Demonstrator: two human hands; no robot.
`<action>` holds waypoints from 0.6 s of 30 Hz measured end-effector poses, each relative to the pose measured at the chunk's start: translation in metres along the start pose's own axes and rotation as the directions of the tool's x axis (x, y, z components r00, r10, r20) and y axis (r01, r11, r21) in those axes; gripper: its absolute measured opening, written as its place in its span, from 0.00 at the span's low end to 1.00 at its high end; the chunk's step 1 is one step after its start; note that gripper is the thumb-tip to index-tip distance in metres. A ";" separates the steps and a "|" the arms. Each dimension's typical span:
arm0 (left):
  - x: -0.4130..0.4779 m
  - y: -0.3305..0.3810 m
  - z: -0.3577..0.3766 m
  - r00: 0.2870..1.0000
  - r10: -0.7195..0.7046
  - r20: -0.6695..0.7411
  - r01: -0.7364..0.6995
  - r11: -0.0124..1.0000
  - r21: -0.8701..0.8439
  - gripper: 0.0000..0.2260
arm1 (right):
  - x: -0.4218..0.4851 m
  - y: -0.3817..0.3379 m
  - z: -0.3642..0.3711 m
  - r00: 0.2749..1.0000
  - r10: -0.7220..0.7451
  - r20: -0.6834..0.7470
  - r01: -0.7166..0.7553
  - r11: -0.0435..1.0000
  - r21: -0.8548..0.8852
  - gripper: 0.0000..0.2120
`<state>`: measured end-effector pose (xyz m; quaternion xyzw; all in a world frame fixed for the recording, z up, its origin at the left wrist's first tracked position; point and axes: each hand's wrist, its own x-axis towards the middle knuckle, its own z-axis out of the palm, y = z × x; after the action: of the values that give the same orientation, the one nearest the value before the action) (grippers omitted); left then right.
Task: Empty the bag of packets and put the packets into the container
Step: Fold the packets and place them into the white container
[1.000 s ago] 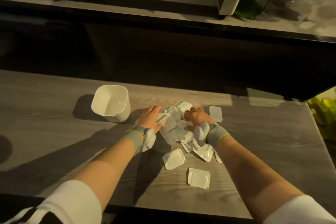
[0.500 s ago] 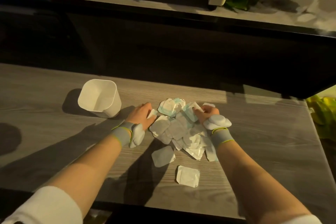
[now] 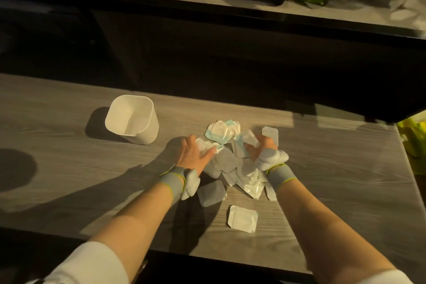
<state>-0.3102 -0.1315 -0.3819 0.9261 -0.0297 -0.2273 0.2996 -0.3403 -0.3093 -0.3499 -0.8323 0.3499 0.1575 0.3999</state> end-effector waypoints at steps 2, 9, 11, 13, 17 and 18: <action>0.000 0.005 0.003 0.998 -0.020 -0.059 0.019 1.000 -0.009 0.21 | -0.001 0.005 -0.004 0.999 0.013 -0.047 -0.010 0.999 0.051 0.19; 0.002 0.005 0.007 0.999 -0.004 0.039 0.000 0.994 0.106 0.21 | -0.011 0.012 0.003 0.994 0.028 -0.106 -0.003 0.974 0.228 0.17; 0.004 0.004 0.006 1.000 -0.007 0.009 0.005 0.985 0.173 0.24 | -0.015 0.011 0.009 0.994 0.028 -0.104 -0.002 0.969 0.248 0.16; 0.007 0.003 0.004 1.000 0.007 -0.006 -0.006 0.986 0.167 0.25 | -0.017 0.011 0.013 0.994 0.017 -0.108 0.010 0.969 0.246 0.16; 0.008 0.005 -0.003 0.998 0.058 0.018 -0.058 0.998 -0.003 0.16 | -0.023 0.006 0.017 0.997 -0.044 -0.066 0.059 0.969 0.239 0.16; 0.006 0.006 -0.005 0.998 0.061 0.014 -0.060 0.996 -0.067 0.14 | -0.024 0.006 0.019 0.997 -0.058 -0.051 0.068 0.969 0.238 0.15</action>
<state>-0.3018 -0.1346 -0.3776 0.9125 -0.0525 -0.2265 0.3366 -0.3613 -0.2861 -0.3520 -0.7918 0.3484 0.0833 0.4947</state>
